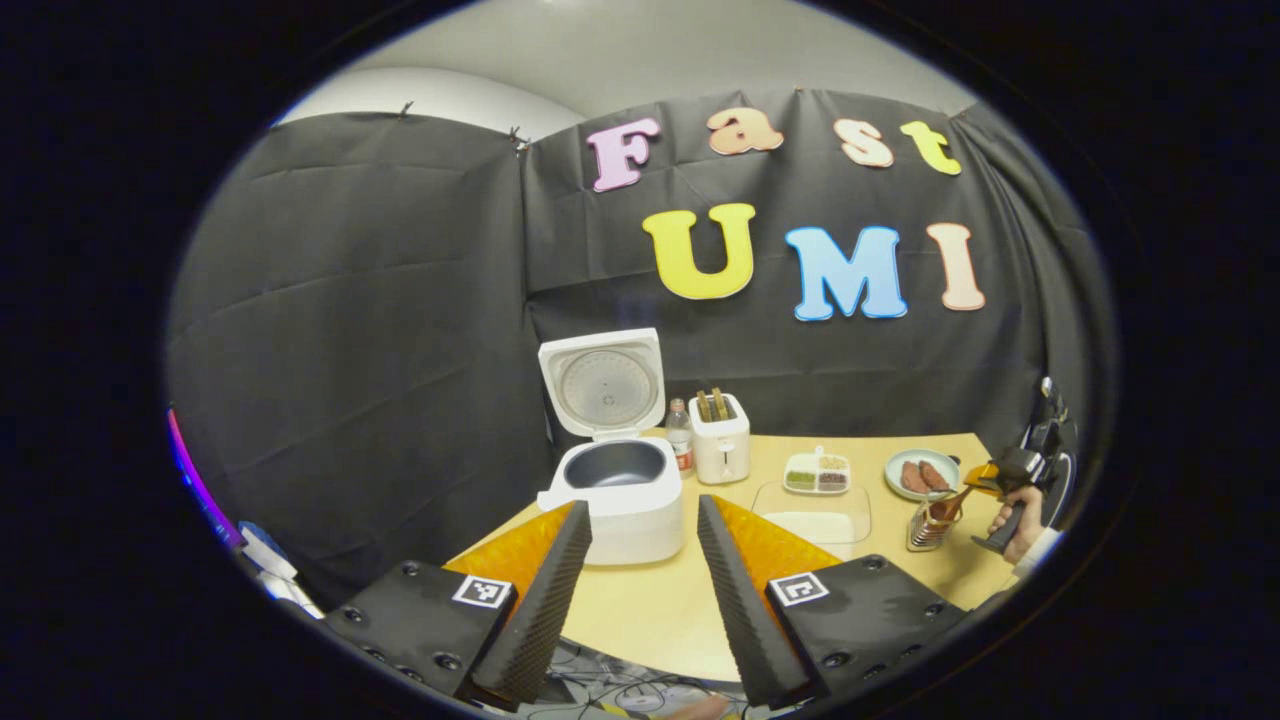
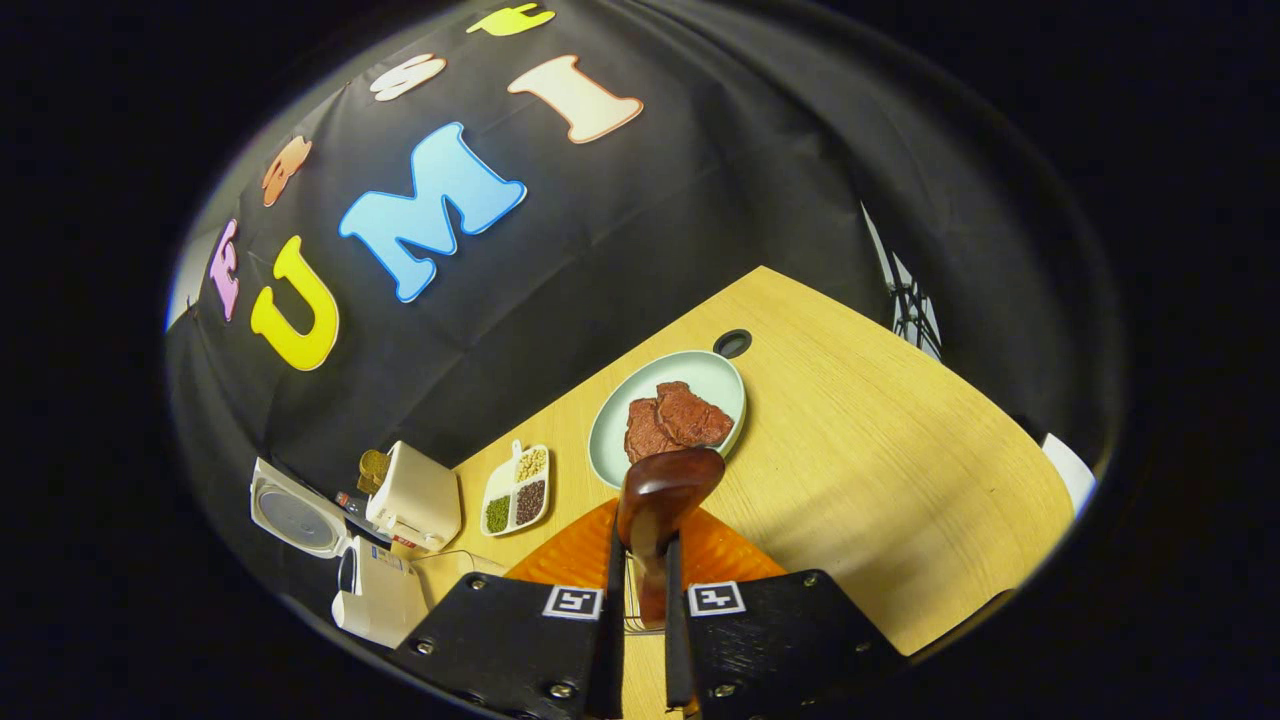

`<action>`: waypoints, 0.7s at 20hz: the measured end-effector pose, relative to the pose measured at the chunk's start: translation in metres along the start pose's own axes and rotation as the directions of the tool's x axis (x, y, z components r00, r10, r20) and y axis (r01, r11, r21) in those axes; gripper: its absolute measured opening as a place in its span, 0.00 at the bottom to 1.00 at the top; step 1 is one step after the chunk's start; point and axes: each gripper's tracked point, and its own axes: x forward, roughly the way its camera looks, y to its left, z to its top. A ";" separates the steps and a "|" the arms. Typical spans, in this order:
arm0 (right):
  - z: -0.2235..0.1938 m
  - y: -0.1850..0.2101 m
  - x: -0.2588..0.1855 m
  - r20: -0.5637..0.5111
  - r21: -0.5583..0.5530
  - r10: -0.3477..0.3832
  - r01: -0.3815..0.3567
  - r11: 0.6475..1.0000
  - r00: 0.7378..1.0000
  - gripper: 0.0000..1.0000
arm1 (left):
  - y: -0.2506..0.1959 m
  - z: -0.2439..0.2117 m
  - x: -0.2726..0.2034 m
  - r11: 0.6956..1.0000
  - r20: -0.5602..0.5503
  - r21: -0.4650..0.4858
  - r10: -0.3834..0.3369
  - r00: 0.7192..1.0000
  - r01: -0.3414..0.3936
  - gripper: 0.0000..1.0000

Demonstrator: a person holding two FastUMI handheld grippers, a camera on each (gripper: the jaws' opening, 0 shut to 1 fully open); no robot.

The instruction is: Close the left gripper, press the button to open the rice cooker; take a wooden spoon from the chopstick holder with the right hand, scoop a spoonful of rice and pour it into the rice cooker, then put the wooden spoon back into the chopstick holder.

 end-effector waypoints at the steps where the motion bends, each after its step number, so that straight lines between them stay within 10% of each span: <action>1: 0.003 0.002 -0.004 0.007 0.005 0.003 -0.003 1.000 1.000 0.17 | 0.000 -0.001 -0.001 1.000 0.001 -0.003 0.000 1.000 0.000 0.79; 14: 0.042 0.034 -0.069 0.087 -0.043 0.097 -0.094 0.995 0.991 0.17 | -0.008 0.008 -0.014 0.999 0.041 -0.029 -0.040 0.998 0.041 0.80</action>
